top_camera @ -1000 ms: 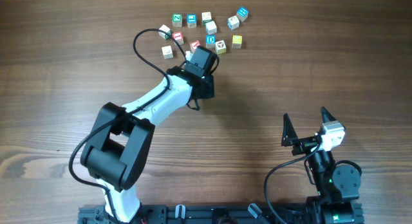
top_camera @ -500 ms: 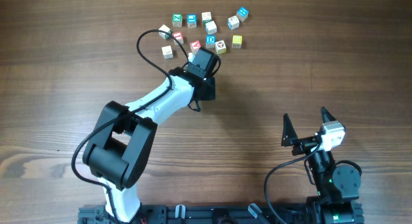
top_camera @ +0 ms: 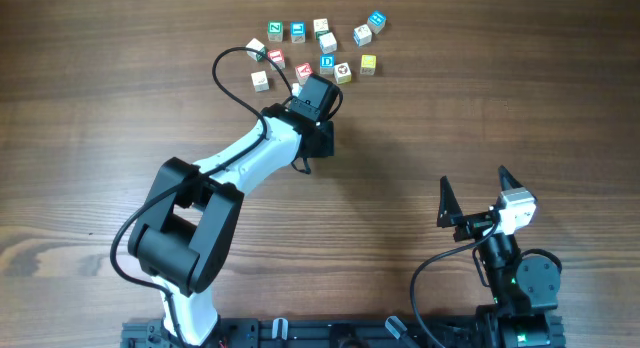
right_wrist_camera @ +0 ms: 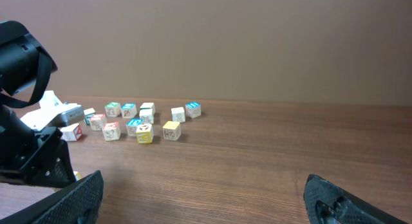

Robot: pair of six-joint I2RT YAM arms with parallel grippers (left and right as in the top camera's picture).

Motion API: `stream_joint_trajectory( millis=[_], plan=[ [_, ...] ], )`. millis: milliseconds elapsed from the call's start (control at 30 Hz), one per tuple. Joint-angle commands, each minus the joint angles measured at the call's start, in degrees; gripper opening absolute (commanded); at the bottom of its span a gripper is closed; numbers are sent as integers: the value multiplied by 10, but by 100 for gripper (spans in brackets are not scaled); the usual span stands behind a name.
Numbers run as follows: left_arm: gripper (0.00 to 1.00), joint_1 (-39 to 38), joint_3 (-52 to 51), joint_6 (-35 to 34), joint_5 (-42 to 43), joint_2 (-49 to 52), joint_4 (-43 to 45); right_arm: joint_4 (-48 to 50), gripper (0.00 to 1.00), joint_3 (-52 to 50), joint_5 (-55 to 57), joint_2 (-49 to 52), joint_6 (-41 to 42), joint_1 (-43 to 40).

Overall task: Form a tower
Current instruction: 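Carry the W block toward the table center and lower it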

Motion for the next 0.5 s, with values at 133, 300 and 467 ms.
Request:
stream_joint_trajectory(
  millis=[133, 300, 467],
  plan=[
    [37, -2, -6, -6, 24, 8, -21, 3, 100, -1, 10, -2, 8, -3],
    [40, -2, -6, -6, 24, 8, -5, 3, 100, 0, 10, -2, 8, -3],
    [36, -2, -6, -6, 24, 8, 0, 3, 100, 0, 10, -2, 8, -3]
  ],
)
